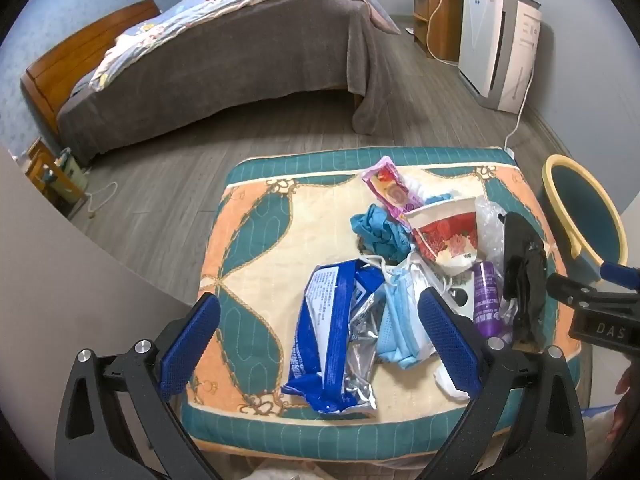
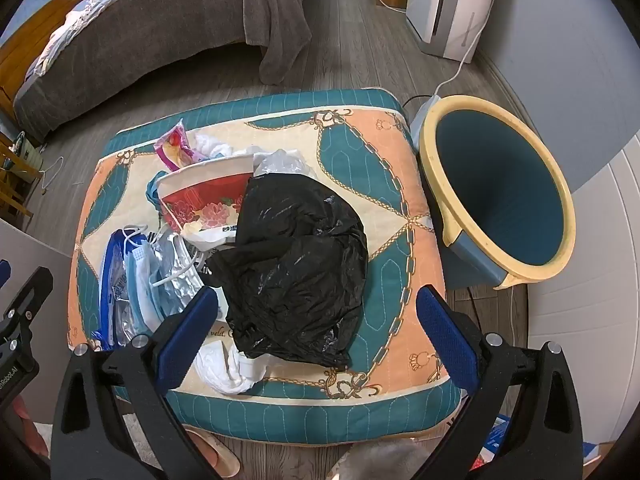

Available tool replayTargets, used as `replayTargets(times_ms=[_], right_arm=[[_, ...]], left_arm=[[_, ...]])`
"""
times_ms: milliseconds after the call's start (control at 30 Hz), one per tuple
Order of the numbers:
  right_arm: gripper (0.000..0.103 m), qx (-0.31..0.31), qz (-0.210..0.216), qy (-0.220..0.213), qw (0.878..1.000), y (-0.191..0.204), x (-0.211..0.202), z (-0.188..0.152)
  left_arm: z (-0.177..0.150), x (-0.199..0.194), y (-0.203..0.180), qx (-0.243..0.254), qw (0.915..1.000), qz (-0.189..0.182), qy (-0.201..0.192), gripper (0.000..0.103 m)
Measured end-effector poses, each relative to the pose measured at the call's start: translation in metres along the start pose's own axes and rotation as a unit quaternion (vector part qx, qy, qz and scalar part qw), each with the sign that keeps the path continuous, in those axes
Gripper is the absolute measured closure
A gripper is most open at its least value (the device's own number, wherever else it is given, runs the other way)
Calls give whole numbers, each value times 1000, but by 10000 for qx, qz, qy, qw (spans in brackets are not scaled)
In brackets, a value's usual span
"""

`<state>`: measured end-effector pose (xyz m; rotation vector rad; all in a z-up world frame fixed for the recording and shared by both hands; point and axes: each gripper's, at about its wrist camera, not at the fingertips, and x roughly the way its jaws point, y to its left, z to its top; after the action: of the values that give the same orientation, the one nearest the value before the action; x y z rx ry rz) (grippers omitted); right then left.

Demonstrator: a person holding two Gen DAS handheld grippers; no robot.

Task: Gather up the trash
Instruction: 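Move both tools down toward the trash pile on the cushion, then grasp the black plastic bag with the right tool while the left tool grasps the blue face mask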

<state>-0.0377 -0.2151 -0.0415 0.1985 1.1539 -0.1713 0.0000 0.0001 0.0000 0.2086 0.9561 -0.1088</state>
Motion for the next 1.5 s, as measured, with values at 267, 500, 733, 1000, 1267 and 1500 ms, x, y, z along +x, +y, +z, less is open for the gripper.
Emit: replayTargets(times_ms=[267,500,733,1000,1267,1500], right_arm=[[5,1,-30,-7,10000,0,0,-1],[5,-14,-70,41,10000,0,1,-1],[5,-89,-151,67,9998,5,14,7],[17,81,292,450,9985,9,38,10],[53,57,580,681,9960,6,55,10],[85,57,887,558,9945,1,47,15]], left_arm=[[1,0,0,-18,10000,-40,38,5],[-2,4,1,-266,9988,-381,122,5],[1,10,-1,-289,9985,-455,39,5],[-1,44,-6,-160,9974,-462,524,5],[-13,62,-25,210,9946,-702,731,7],[-23,71,-64,801,9865,-1102,911,26]])
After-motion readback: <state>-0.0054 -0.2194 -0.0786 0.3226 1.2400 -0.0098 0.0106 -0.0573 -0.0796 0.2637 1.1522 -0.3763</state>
